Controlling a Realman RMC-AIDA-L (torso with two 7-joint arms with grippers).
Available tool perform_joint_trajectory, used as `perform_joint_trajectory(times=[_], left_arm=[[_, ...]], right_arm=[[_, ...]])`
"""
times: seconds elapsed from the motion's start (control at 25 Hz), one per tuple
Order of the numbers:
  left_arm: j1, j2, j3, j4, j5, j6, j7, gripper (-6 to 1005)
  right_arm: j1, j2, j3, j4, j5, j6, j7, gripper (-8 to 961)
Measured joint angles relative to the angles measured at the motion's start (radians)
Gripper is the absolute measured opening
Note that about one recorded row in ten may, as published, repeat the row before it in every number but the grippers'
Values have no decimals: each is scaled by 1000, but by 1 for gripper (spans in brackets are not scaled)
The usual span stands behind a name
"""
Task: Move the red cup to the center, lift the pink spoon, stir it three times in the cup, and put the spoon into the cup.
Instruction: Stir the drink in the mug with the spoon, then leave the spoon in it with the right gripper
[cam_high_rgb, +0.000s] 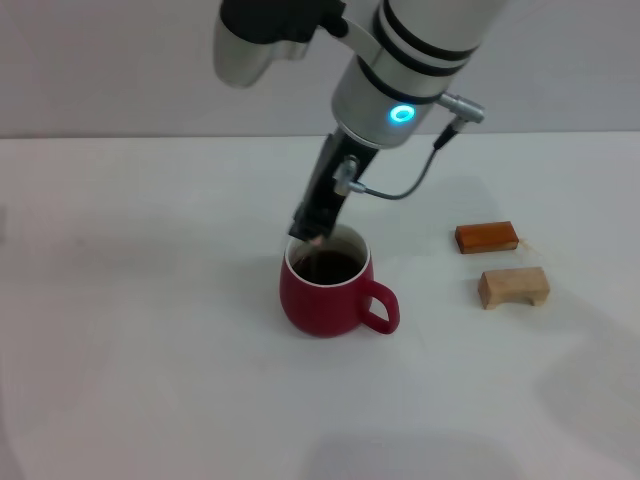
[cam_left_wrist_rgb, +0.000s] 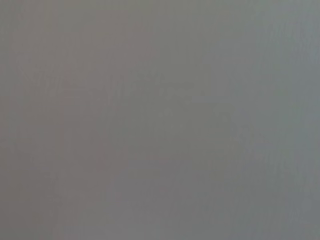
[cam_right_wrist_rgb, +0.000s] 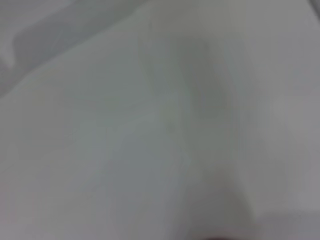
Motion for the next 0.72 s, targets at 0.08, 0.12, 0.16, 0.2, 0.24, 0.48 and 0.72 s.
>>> perform_joint_trajectory(times=[0.08,0.12,0.16,0.2,0.24,0.48,0.72], left_arm=[[-1,0,0,0,0,0,0,843],[-1,0,0,0,0,0,0,843],[-1,0,0,0,0,1,0,843],[-1,0,0,0,0,1,0,843],[-1,0,0,0,0,1,0,843],[3,0,0,0,0,0,0,844],[7,0,0,0,0,2,0,844]], right_arm=[[1,1,-2,0,1,-32,0,129],[3,2,-3,-8,1,-54,0,129],[5,2,-4,-17,-1,-76,0,129],[8,2,-7,-27,-5,-92,1,129],[11,2,-11,-39,-9,-106,2,129],[17,0,-28,-56,-47,-62,16,130],[13,2,-30,-39,-1,-10,9,130]])
